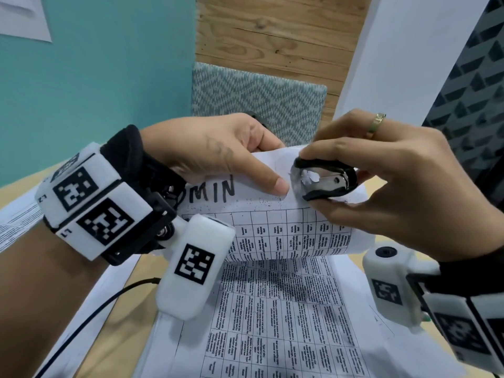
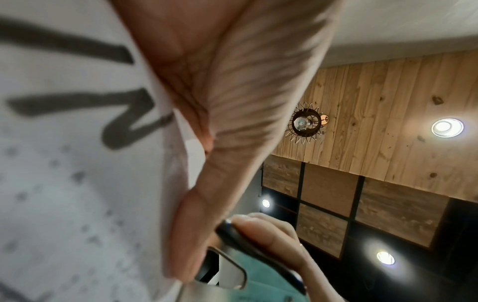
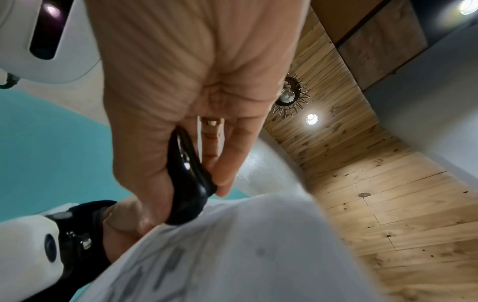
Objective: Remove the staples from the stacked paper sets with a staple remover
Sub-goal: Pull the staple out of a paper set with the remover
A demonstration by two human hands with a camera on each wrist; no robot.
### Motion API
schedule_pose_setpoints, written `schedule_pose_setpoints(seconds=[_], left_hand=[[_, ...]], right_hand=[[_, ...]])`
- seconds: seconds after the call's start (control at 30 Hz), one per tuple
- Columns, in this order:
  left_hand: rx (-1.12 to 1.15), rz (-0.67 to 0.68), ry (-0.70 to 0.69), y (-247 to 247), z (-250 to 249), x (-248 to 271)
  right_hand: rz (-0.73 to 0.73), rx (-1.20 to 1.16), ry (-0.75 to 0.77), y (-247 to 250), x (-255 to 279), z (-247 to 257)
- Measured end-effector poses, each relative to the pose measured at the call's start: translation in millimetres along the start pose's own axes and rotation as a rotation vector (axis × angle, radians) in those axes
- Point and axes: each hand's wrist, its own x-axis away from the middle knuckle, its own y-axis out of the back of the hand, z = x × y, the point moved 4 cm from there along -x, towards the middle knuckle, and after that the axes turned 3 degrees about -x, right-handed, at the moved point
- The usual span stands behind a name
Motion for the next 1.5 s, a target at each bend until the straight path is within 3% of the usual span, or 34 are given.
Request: schedule_pose_setpoints(seconds=[0.93, 1.5], left_hand=[[0.049, 0.053, -0.008, -2, -4, 5], [0.000, -0.185, -0.141, -1, -15, 3]], right_hand=[[-0.059, -0.039, -0.002, 10, 3, 4], [-0.223, -0.110, -0.096, 15, 1, 2]])
